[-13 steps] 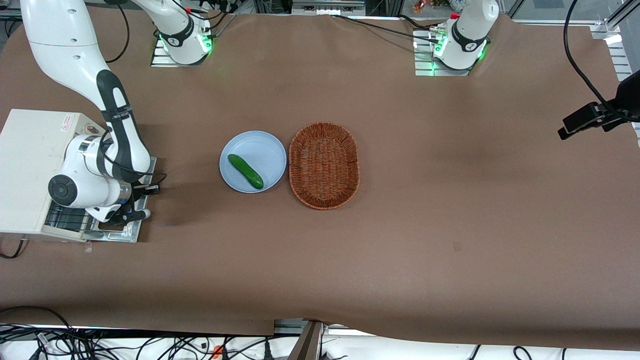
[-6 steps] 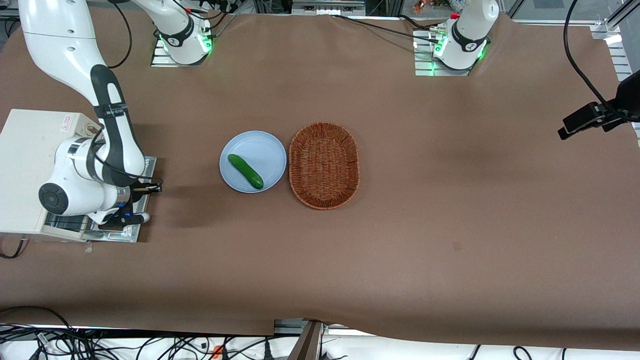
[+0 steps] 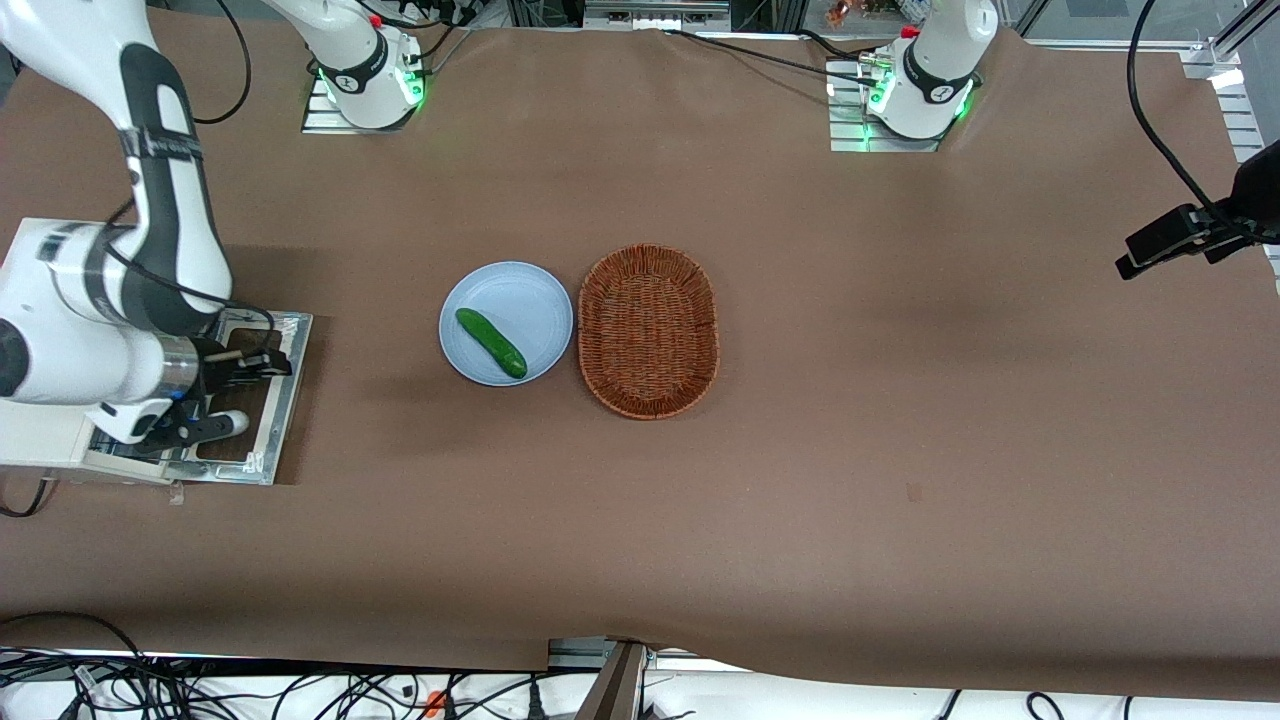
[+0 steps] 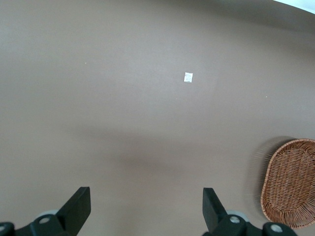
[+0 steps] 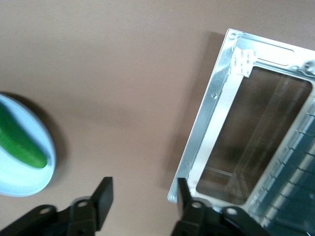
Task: Open oven door with right arm only
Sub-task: 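Pull the handle outward and down with the right gripper, swinging the door open, then release the handle and lift the right gripper away from the open door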
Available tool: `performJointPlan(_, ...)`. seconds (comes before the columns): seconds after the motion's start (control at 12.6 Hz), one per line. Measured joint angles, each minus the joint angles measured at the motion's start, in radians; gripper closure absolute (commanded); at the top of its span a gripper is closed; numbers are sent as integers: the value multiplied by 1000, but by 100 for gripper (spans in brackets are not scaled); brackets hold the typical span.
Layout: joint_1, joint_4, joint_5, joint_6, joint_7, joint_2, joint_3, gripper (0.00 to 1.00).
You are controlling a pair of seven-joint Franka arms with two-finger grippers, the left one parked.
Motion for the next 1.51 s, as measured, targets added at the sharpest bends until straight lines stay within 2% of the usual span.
performJointPlan(0.24,0,101,-44,-132,-2,-25,-1,0)
performJointPlan(0.48,0,122,-66,-157,-2,-87,-12,0)
performJointPlan(0.95,-3,94,-70,-175,6,-206,-46,0)
performJointPlan(1.19,-5,77,-129,-174,49,-249,-33,0)
performJointPlan(1.51,-36,70,-187,-174,142,-288,26,0)
